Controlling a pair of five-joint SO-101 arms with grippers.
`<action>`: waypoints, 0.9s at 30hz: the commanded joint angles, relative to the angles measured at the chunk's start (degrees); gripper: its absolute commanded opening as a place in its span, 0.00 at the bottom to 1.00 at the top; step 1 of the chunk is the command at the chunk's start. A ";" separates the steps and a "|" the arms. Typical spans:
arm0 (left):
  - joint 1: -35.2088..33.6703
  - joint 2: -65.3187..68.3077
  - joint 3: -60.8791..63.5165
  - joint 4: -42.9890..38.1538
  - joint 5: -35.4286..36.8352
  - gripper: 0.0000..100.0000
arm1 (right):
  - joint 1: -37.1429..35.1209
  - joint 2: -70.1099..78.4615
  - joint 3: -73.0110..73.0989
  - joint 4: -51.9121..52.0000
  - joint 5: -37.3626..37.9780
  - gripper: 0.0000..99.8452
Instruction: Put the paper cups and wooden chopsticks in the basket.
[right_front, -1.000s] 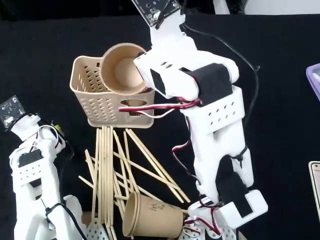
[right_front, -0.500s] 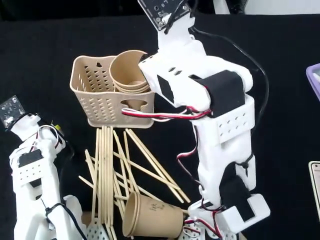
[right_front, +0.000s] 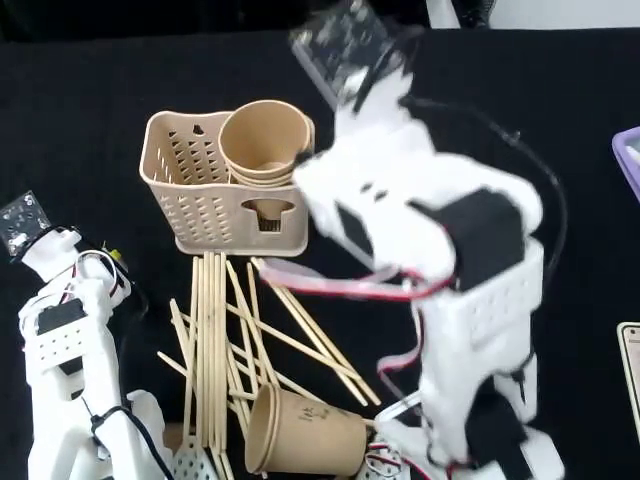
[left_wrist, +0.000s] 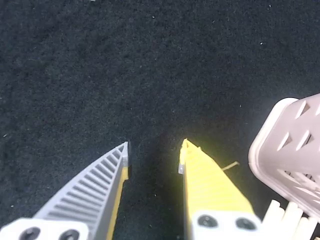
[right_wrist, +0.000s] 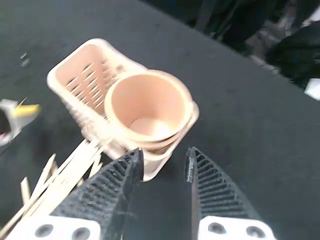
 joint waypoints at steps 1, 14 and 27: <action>-0.57 -1.32 -0.92 -1.05 0.00 0.17 | -6.95 -12.79 19.21 1.41 -0.62 0.15; -0.57 -1.32 -1.10 -1.05 0.00 0.17 | -27.69 -21.05 63.96 -12.92 -3.87 0.27; -0.57 -1.32 -1.36 -1.05 0.00 0.17 | -38.68 -21.05 69.41 -12.92 -5.80 0.31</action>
